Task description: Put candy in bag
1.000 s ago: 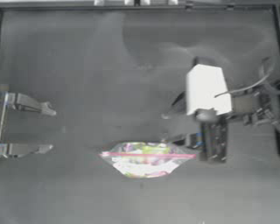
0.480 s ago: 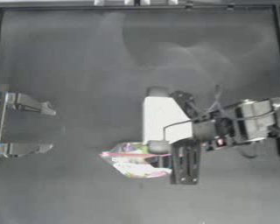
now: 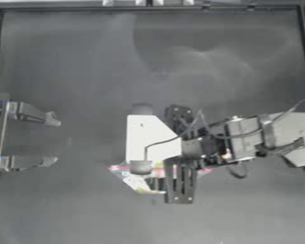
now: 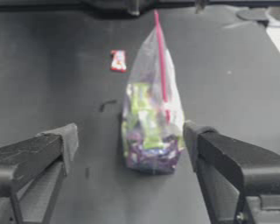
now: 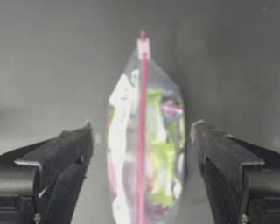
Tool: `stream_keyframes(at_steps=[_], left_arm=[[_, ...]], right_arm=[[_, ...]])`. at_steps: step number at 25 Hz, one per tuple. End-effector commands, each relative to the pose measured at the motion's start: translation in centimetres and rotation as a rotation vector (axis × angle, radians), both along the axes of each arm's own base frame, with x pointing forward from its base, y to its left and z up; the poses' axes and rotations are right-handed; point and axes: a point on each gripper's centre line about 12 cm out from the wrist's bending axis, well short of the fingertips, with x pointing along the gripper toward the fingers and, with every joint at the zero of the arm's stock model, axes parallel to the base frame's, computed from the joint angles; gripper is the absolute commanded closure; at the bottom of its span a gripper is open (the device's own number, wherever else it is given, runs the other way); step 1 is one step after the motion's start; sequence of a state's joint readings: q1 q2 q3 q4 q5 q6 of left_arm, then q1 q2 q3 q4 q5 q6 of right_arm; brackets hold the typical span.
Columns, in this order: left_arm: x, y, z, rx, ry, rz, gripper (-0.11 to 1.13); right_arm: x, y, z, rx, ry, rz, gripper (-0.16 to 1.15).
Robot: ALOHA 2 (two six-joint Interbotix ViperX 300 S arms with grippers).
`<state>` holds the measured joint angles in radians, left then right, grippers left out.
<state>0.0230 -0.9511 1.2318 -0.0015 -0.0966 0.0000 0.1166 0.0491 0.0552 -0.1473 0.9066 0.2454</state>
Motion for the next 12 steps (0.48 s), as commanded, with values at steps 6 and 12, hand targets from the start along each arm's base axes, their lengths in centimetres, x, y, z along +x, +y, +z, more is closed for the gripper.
stream_keyframes(at_steps=[6,12], left_arm=[[0.1,0.2,-0.3,-0.003,0.012,0.008,0.01],[0.1,0.3,-0.6,-0.004,0.021,0.015,0.01]], right_arm=[[2.1,-0.1,0.3,-0.044,0.048,0.000,0.02],[3.5,0.1,-0.4,-0.041,0.069,0.009,0.02]])
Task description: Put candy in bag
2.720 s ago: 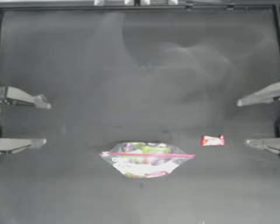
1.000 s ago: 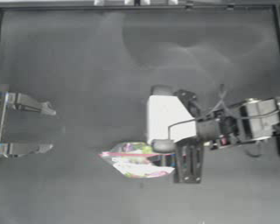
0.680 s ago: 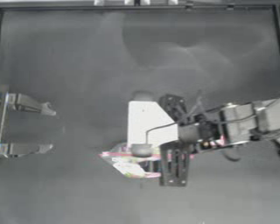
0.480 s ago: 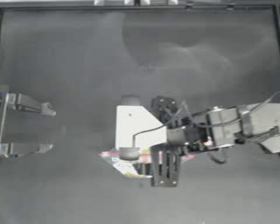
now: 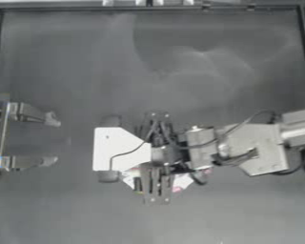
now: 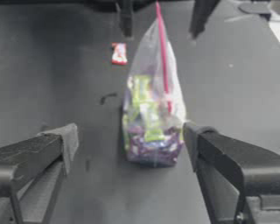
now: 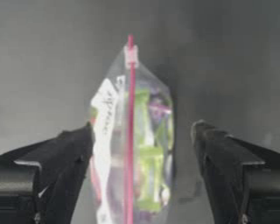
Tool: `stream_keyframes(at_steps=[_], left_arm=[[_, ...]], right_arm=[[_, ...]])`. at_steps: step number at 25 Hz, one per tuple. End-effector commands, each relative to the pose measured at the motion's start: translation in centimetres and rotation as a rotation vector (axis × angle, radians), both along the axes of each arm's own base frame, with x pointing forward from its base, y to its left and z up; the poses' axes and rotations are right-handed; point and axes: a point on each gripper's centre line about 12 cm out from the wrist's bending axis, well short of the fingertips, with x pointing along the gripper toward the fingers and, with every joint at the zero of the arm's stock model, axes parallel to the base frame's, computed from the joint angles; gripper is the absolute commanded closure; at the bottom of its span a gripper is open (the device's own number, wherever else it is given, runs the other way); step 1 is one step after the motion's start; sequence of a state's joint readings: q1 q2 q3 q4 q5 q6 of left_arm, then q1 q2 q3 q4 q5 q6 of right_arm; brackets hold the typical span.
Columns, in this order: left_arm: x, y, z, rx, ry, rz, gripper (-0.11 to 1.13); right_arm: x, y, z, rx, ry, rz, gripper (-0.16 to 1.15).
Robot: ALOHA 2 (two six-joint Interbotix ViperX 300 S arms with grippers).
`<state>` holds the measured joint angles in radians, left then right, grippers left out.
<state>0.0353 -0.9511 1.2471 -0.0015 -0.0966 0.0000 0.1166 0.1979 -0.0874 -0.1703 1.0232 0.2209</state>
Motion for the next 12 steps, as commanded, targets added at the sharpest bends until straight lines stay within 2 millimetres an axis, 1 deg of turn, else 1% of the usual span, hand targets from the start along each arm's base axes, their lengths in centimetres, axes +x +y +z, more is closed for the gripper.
stream_keyframes(at_steps=[1,12], left_arm=[[0.2,0.0,-0.1,-0.003,0.009,0.002,0.01],[0.0,0.0,-0.6,-0.003,0.014,0.002,0.01]], right_arm=[[0.7,0.1,1.7,0.012,-0.049,0.003,0.02],[3.1,0.4,0.6,0.031,-0.041,0.014,0.02]])
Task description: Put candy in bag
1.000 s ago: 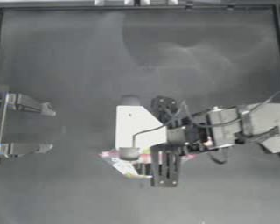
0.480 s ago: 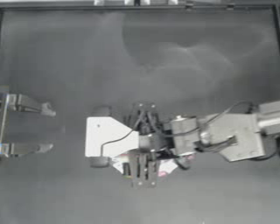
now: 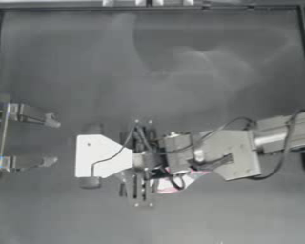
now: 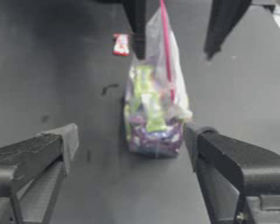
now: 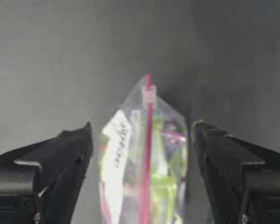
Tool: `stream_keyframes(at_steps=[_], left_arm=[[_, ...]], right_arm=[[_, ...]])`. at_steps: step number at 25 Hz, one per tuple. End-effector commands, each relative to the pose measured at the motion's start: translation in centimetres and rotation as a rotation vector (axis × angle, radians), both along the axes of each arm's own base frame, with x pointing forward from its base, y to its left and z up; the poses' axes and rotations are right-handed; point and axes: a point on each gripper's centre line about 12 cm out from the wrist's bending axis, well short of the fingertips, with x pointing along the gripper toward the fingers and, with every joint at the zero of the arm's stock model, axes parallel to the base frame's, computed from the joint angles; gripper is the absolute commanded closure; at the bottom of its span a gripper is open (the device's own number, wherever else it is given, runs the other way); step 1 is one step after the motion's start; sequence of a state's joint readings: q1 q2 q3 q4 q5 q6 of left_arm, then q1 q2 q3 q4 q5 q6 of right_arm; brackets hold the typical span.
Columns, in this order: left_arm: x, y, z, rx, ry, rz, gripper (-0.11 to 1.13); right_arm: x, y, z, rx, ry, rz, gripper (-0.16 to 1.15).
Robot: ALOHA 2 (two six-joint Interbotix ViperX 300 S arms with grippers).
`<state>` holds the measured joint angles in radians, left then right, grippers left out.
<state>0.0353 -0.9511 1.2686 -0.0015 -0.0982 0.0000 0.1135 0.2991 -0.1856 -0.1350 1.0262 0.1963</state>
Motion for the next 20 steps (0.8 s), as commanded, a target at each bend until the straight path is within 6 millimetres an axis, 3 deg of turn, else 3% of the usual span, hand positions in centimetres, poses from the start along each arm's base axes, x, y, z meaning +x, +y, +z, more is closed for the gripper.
stream_keyframes(at_steps=[1,20], left_arm=[[0.2,0.0,0.2,-0.003,-0.006,0.002,0.01],[-0.6,0.0,0.0,-0.011,-0.025,0.005,0.01]], right_arm=[[0.6,0.0,1.9,0.007,-0.049,0.002,0.02],[2.4,-0.2,1.1,-0.014,-0.006,0.022,0.02]])
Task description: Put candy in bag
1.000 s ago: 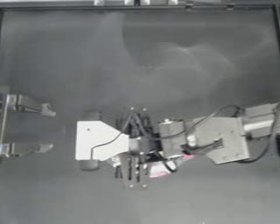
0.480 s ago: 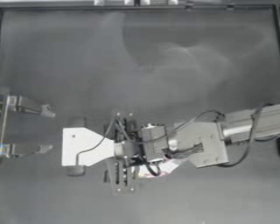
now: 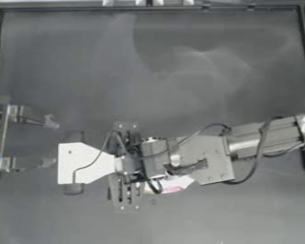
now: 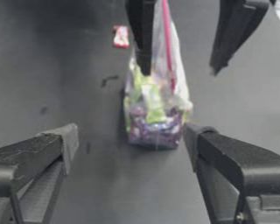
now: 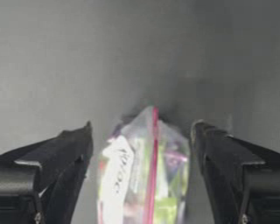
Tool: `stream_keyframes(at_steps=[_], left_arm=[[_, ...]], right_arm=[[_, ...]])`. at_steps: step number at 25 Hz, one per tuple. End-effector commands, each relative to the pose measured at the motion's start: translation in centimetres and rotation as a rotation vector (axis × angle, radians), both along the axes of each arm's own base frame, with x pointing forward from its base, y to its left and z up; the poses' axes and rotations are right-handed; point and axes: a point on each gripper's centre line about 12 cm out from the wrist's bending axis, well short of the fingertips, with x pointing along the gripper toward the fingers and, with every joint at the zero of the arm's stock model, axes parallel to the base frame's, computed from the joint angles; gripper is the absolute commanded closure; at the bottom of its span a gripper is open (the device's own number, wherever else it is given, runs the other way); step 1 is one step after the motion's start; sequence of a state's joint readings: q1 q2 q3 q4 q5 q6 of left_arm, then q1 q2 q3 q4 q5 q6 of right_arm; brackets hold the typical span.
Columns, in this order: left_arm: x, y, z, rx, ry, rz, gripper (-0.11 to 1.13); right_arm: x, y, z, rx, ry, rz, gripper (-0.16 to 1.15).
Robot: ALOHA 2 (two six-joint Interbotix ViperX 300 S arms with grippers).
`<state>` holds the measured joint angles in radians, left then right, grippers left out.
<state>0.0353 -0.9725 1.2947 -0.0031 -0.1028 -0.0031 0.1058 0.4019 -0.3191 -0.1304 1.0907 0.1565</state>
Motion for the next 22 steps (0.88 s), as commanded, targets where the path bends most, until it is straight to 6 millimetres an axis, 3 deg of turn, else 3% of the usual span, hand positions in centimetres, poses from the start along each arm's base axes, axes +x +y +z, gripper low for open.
stream_keyframes(at_steps=[1,11,22], left_arm=[[-0.14,0.03,0.53,-0.008,-0.028,0.004,0.01],[-0.19,0.03,0.48,-0.011,-0.025,0.005,0.01],[-0.20,0.04,0.46,-0.015,-0.024,0.007,0.01]], right_arm=[[-0.07,-0.17,1.91,0.002,-0.039,0.001,0.02],[0.19,-0.21,1.36,0.002,-0.027,-0.002,0.04],[0.32,-0.23,1.74,0.000,-0.038,-0.002,0.22]])
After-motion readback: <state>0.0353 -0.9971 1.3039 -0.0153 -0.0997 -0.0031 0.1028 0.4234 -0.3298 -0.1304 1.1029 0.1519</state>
